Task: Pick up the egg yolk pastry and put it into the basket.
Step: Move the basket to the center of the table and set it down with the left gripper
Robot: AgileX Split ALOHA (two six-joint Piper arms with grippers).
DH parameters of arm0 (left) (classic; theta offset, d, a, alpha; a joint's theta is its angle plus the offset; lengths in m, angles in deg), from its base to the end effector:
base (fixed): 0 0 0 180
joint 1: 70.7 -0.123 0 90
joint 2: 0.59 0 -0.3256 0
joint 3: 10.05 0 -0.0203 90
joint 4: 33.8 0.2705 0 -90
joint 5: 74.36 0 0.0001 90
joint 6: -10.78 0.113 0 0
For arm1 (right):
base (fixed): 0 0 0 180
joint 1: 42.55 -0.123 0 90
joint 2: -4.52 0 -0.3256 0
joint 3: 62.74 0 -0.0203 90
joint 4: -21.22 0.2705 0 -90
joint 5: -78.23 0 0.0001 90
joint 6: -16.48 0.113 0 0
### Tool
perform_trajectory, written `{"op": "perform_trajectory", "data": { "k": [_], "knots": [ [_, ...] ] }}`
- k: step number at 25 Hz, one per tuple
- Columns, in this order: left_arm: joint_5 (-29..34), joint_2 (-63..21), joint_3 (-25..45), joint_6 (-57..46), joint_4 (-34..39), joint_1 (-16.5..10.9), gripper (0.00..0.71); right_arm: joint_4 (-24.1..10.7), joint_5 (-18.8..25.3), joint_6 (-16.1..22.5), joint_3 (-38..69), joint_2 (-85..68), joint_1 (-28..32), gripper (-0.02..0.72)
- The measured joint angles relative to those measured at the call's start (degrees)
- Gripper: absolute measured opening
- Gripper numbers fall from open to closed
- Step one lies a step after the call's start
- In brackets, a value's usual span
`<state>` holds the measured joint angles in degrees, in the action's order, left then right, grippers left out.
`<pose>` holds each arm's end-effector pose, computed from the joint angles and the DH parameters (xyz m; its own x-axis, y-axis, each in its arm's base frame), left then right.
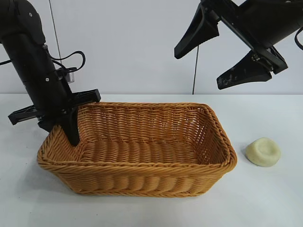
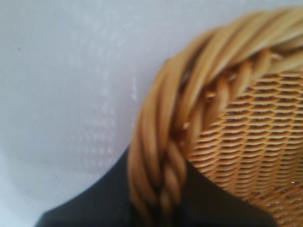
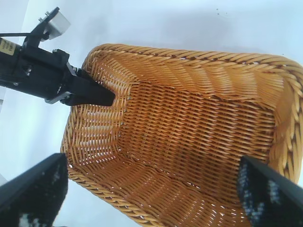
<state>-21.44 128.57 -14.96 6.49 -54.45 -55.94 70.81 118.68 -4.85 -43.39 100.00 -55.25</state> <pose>0.4264 -0.1453 0.1319 -0.9996 -0.0283 0.0045 -0.0284 0.9560 -0.2920 0.3224 0.1299 0.2727 -0.9036 0.1079 -0.4146 -0.1710 0.7965 0.5800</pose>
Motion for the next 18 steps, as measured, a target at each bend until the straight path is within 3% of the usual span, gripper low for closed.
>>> {"op": "perform_trajectory", "data": {
  "k": [3, 5, 7, 12, 18],
  "knots": [
    [-0.19, 0.0, 0.0, 0.0, -0.26, 0.0, 0.321, 0.0, 0.0, 0.0, 0.0, 0.0, 0.0, 0.691],
    [-0.19, 0.0, 0.0, 0.0, -0.38, 0.0, 0.498, 0.0, 0.11, 0.0, 0.0, 0.0, 0.0, 0.691],
    [-0.12, 0.0, 0.0, -0.05, -0.45, 0.0, 0.6, 0.0, 0.11, 0.0, 0.0, 0.0, 0.0, 0.691],
    [4.97, 0.05, -3.3, -0.05, -0.45, 0.0, 0.664, 0.0, 0.45, 0.0, 0.0, 0.0, 0.0, 0.691],
    [15.27, 0.05, -15.39, -0.05, 3.13, 0.0, 0.667, 0.0, 1.19, 0.0, 0.0, 0.0, 0.0, 0.691]
  ]
}}
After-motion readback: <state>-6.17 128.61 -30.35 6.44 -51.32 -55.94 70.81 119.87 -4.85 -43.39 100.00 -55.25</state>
